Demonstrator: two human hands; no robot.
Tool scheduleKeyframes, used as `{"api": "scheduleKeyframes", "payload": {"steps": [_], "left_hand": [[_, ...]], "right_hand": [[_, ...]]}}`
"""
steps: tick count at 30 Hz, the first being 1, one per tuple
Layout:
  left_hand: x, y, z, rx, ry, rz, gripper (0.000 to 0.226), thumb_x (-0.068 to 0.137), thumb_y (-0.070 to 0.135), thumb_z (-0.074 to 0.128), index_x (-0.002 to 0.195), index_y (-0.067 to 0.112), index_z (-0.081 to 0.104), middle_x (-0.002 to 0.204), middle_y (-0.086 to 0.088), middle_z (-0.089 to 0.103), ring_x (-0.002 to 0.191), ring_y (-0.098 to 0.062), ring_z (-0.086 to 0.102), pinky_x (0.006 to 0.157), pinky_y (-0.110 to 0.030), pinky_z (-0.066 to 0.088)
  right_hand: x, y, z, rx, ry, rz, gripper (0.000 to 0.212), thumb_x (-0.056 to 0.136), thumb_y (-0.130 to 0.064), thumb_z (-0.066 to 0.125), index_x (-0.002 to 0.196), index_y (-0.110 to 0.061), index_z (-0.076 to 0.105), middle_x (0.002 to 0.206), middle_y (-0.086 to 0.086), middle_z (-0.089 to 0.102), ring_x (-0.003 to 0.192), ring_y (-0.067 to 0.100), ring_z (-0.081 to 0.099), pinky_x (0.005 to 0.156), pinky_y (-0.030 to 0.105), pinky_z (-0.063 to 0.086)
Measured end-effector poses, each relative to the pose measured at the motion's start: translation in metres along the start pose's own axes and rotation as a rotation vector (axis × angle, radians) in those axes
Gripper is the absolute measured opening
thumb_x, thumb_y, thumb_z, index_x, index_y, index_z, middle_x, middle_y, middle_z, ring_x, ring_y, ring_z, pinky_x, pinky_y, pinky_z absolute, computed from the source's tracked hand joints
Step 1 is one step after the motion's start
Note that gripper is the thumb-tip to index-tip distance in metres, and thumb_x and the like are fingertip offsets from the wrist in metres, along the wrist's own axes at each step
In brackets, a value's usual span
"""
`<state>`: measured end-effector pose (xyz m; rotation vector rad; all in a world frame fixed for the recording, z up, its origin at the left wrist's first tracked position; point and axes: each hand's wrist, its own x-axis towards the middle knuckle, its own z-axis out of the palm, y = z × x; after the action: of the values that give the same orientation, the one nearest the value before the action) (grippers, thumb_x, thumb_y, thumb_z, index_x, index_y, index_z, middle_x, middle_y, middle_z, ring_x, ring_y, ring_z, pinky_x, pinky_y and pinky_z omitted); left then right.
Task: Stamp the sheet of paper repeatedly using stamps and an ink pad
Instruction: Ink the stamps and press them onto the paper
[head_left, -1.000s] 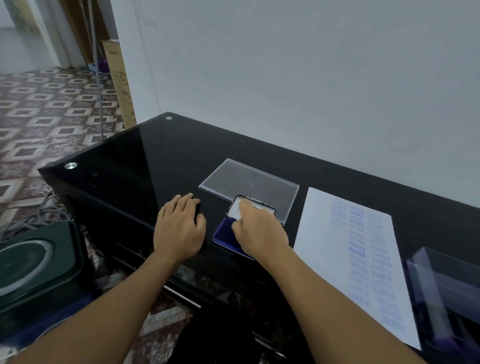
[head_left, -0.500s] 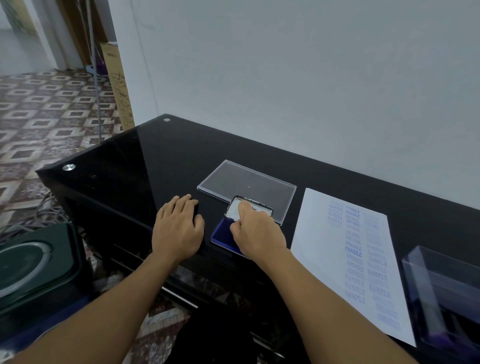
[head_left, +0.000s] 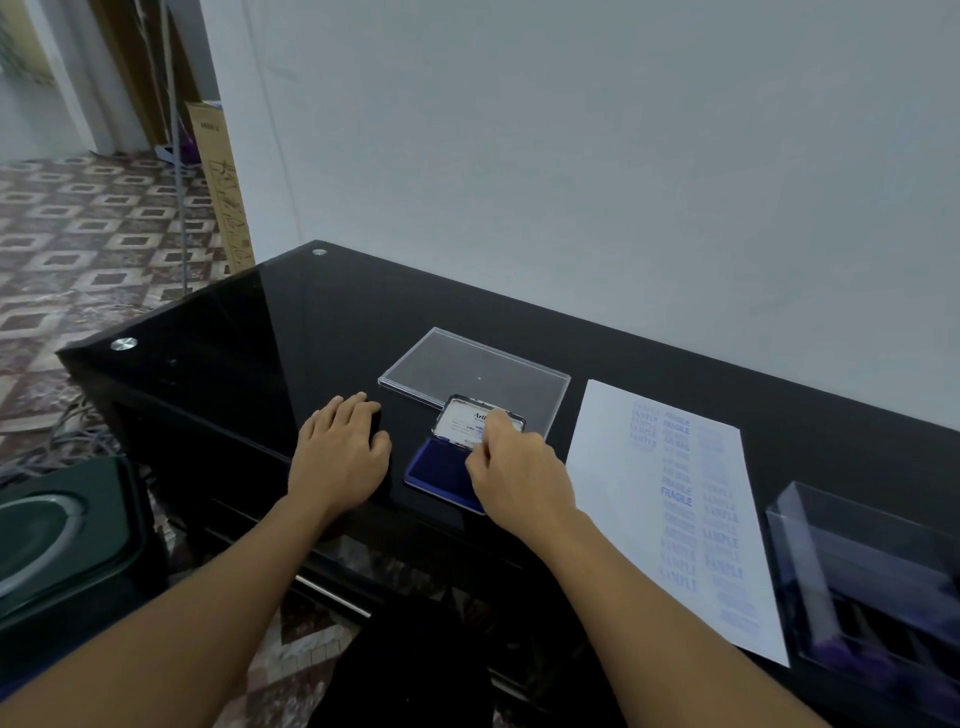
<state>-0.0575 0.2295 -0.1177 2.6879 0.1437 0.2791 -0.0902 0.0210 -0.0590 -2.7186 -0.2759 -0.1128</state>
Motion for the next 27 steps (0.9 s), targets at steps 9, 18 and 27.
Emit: {"api": "scheduleKeyframes", "payload": {"steps": [9, 18, 27], "left_hand": [[0.001, 0.069, -0.013, -0.232, 0.001, 0.035, 0.038, 0.089, 0.021, 0.055, 0.126, 0.011, 0.057, 0.132, -0.006, 0.057, 0.127, -0.025, 0.046, 0.105, -0.044, 0.042], [-0.01, 0.163, 0.01, -0.278, -0.061, 0.366, 0.034, 0.094, 0.021, 0.052, 0.126, 0.011, 0.056, 0.133, -0.002, 0.055, 0.127, -0.023, 0.044, 0.103, -0.039, 0.041], [-0.017, 0.199, 0.05, -0.267, -0.175, 0.473, 0.041, 0.096, 0.021, 0.047, 0.135, 0.01, 0.049, 0.143, -0.001, 0.048, 0.135, -0.018, 0.036, 0.11, -0.037, 0.035]], "right_hand": [[-0.038, 0.056, -0.046, 0.002, 0.083, 0.182, 0.02, 0.1, -0.032, 0.048, 0.086, -0.019, 0.043, 0.073, 0.001, 0.057, 0.065, 0.02, 0.056, 0.054, 0.034, 0.041], [-0.059, 0.113, -0.085, -0.024, 0.094, 0.32, 0.021, 0.099, -0.03, 0.048, 0.083, -0.019, 0.043, 0.078, 0.003, 0.063, 0.064, 0.02, 0.057, 0.053, 0.034, 0.041], [-0.034, 0.139, -0.1, -0.034, 0.033, 0.354, 0.016, 0.098, -0.03, 0.05, 0.086, -0.02, 0.046, 0.08, 0.004, 0.061, 0.066, 0.018, 0.055, 0.057, 0.034, 0.046]]}}
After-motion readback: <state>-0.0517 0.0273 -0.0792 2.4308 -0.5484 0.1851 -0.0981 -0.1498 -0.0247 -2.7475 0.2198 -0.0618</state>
